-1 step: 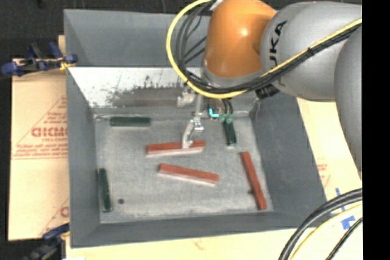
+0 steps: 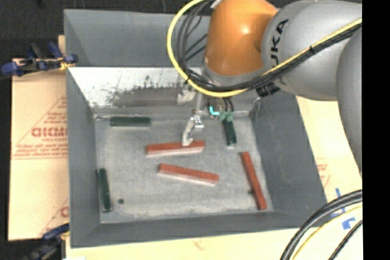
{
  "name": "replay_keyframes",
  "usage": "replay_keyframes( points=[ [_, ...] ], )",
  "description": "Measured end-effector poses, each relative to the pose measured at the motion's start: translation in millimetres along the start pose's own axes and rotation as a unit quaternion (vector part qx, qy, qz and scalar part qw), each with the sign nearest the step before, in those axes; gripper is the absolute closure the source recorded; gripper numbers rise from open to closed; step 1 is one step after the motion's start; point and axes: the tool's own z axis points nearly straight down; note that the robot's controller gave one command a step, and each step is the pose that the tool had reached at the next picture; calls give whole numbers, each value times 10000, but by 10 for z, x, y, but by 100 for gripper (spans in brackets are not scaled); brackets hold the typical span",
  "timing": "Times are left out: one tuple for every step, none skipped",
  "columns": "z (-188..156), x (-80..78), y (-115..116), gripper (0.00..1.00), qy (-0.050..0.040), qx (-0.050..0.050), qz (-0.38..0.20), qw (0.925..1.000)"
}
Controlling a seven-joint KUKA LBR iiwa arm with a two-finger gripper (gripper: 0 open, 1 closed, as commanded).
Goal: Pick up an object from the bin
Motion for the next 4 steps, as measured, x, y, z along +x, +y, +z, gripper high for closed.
replay_keyframes(
  points=[
    [1144,183,-36,100,-19,-11,107,9999],
    [1144,183,-36,100,-19,-13,112,9999],
    [755,230,-22,100,33,12,37,10000],
    [-1020,457,-288,100,-12,12,72,10000]
  ],
)
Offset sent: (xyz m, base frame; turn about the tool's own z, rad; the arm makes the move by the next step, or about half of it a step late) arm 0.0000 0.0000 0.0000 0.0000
